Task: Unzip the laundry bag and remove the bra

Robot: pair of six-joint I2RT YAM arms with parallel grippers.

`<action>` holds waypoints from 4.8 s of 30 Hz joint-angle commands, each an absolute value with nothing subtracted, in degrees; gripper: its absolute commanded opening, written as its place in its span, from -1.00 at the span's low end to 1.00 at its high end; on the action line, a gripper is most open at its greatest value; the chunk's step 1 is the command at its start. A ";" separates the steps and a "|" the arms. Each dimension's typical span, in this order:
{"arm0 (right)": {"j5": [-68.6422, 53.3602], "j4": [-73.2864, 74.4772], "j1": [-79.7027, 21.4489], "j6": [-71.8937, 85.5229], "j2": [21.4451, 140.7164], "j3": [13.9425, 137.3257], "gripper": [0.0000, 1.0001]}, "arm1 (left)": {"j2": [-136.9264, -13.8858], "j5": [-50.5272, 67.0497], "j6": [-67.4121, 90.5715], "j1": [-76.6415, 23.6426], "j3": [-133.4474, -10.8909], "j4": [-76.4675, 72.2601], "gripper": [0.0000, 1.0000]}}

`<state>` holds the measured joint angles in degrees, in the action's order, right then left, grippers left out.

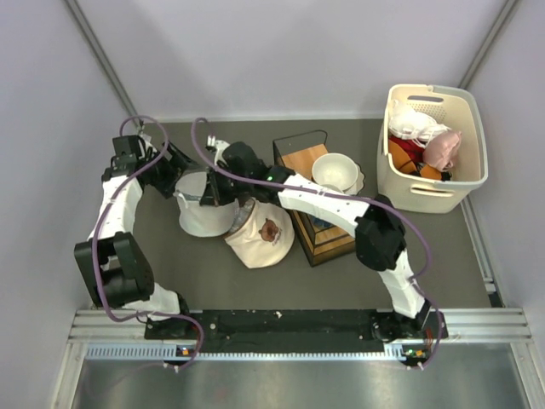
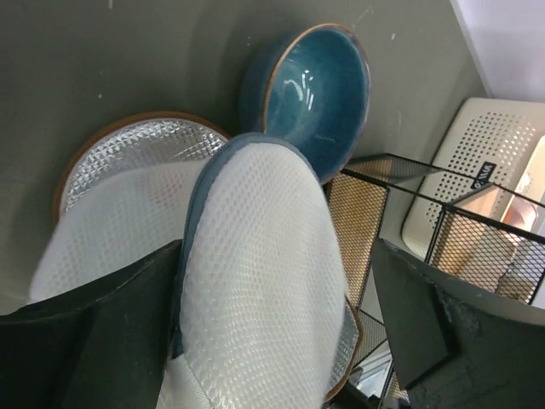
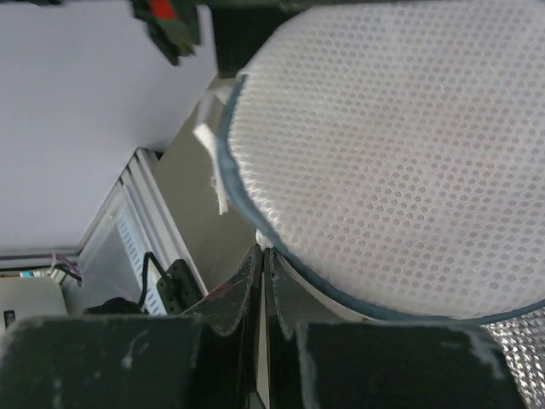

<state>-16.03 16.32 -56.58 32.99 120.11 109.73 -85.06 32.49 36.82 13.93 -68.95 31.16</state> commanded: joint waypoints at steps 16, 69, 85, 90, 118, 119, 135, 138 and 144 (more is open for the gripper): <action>-19.42 16.79 -56.87 32.87 124.89 114.26 -1.00 | -63.21 19.59 38.75 18.99 -67.34 47.64 0.97; -20.74 17.05 -58.18 23.46 111.79 103.62 -1.00 | -79.09 33.75 41.66 25.40 -66.44 36.13 -0.86; -21.62 16.87 -58.36 26.37 120.06 107.93 -1.00 | -65.49 34.01 39.98 25.40 -59.79 43.06 0.87; -21.45 16.79 -58.36 26.02 119.01 107.23 -1.00 | -58.72 37.97 46.66 25.31 -49.76 36.48 0.71; -25.58 16.70 -56.34 28.39 118.74 107.58 -0.78 | -68.12 38.76 47.20 23.91 -51.86 31.11 -1.00; -25.66 16.70 -56.16 28.39 118.57 107.40 -0.61 | -68.12 38.85 47.28 23.99 -51.77 31.20 -1.00; -27.69 11.69 -56.86 31.46 117.51 102.92 -0.21 | -65.48 38.58 48.34 23.64 -51.94 31.11 -1.00; -26.11 11.16 -57.13 31.38 117.77 102.48 -0.19 | -65.22 38.85 48.60 23.73 -51.94 31.03 -1.00; -26.54 8.27 -57.22 32.69 117.95 102.22 -0.18 | -64.78 38.67 48.87 23.64 -51.24 30.68 -1.00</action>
<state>-26.59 13.37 -56.77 31.35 120.03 102.37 -66.83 37.67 48.29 23.88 -49.89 33.34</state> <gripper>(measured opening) 0.406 0.026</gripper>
